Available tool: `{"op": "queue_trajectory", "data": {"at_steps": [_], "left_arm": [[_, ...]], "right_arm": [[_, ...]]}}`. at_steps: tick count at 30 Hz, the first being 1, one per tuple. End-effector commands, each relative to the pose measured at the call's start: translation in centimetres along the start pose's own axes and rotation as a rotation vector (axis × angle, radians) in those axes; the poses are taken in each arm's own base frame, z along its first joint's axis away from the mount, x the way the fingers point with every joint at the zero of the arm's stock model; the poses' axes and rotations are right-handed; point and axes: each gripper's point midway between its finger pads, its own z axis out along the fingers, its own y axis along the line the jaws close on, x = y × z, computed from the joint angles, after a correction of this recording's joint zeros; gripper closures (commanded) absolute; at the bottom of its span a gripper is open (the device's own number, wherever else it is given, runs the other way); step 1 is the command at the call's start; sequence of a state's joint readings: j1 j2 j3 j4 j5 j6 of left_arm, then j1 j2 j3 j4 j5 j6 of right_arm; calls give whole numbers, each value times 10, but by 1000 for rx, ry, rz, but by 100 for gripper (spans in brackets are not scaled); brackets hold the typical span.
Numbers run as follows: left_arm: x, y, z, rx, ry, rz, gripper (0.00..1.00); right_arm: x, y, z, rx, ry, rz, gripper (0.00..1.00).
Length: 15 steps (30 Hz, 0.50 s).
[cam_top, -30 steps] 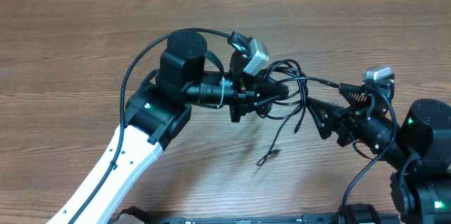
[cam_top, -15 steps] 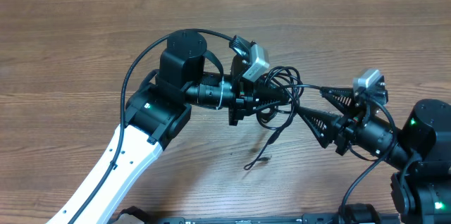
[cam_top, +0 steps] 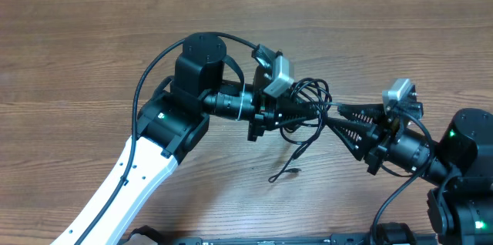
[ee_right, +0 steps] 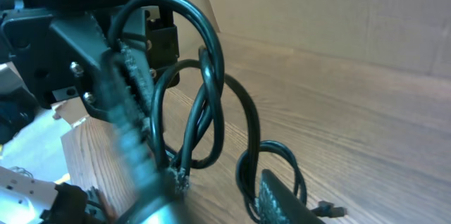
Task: Untangle cables
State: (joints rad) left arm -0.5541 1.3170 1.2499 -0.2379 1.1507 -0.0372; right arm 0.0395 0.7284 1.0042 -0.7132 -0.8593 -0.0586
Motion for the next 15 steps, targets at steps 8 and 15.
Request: {"op": "queue_trajectory", "data": {"at_steps": [8, 15], "left_arm": [[-1, -30, 3, 160, -2, 124, 96], [2, -40, 11, 196, 7, 132, 96]], "right_arm": [[-26, 19, -6, -68, -76, -103, 70], [-33, 20, -6, -66, -102, -137, 96]]}}
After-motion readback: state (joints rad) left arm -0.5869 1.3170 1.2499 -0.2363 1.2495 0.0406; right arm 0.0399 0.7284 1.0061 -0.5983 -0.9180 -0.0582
